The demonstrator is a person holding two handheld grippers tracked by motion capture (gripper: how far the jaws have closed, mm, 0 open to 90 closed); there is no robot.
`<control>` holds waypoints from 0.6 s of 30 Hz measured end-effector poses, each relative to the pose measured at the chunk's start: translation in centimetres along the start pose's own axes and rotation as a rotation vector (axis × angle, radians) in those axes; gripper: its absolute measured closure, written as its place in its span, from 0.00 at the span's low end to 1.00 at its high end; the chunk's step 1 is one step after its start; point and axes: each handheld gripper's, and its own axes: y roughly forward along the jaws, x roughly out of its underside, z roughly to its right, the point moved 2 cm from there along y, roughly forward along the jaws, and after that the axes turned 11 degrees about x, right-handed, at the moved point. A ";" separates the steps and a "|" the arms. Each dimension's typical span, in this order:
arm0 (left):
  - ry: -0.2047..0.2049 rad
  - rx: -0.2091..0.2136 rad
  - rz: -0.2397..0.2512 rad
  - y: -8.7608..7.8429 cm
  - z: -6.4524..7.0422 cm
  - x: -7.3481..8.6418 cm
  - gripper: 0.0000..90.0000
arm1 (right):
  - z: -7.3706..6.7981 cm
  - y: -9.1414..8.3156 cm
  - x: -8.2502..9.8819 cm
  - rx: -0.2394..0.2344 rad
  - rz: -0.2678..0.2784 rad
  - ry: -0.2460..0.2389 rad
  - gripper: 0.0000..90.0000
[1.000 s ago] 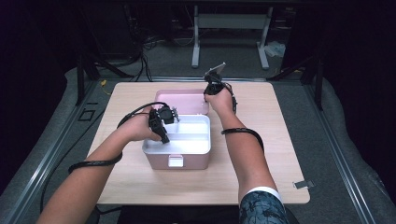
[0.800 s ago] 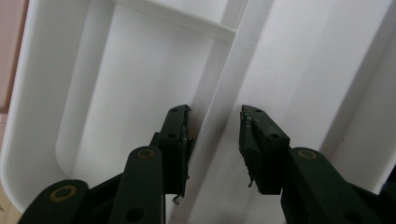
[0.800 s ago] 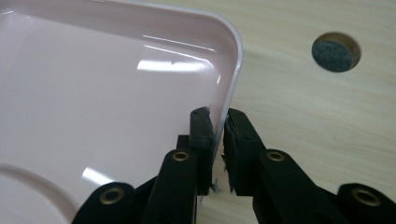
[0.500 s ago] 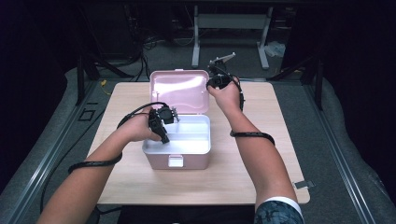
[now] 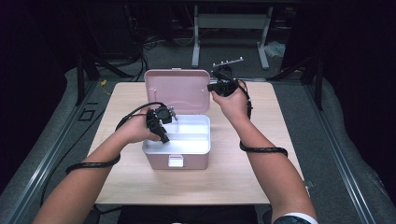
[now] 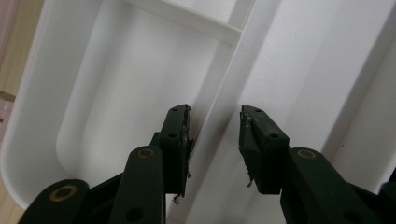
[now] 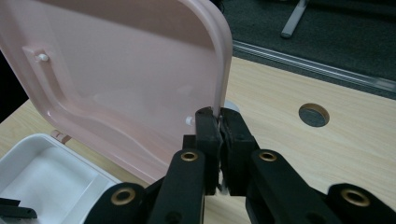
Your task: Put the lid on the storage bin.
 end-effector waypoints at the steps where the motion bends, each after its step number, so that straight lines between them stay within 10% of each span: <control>1: -0.013 0.012 0.039 -0.5 -0.1 0.0 0.68 | 0.0 0.0 0.0 0.009 0.000 0.002 0.97; 10: -0.159 -0.140 0.229 -8.1 -2.6 2.4 0.64 | 0.0 -0.1 0.1 0.001 0.007 0.004 0.97; 18: -0.300 -0.222 0.405 -11.1 -5.7 4.0 0.54 | 0.0 -0.6 0.3 -0.007 0.011 0.000 0.97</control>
